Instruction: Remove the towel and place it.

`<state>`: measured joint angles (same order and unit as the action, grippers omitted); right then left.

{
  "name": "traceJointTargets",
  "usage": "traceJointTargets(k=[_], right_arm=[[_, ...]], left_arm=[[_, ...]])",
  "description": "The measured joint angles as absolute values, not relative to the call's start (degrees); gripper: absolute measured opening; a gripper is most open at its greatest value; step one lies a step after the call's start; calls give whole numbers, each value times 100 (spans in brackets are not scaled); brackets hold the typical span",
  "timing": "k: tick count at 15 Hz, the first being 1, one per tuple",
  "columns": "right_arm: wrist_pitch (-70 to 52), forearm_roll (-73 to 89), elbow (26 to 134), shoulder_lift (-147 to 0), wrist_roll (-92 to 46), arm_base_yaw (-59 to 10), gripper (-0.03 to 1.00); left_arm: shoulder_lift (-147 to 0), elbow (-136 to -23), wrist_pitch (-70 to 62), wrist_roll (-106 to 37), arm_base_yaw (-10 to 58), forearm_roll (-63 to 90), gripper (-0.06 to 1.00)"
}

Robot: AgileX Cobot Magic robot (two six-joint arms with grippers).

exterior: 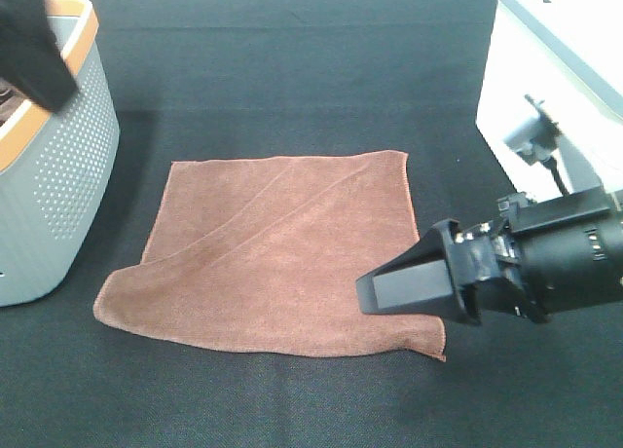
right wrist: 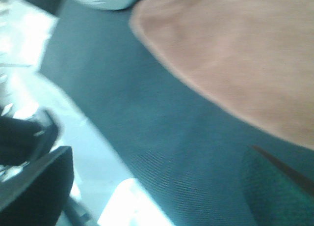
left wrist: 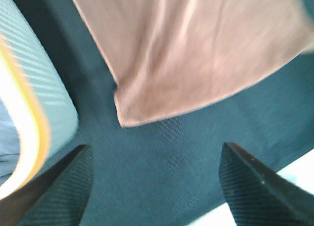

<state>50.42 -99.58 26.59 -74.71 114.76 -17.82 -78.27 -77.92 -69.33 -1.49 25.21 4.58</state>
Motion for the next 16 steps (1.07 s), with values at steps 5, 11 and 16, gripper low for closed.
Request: traceJointTargets(k=[5, 11, 16], right_arm=[[5472, -9958, 2659, -7019, 10817, -1782, 86], [1702, -9947, 2659, -7002, 10330, -1782, 86], [223, -9947, 2659, -7002, 10491, -1776, 86]], left_arm=[[-5506, -7792, -6956, 0, 2521, 470, 69], [-3455, -7225, -6961, 367, 2521, 602, 69], [-2578, -6291, -6967, 653, 2521, 802, 69]])
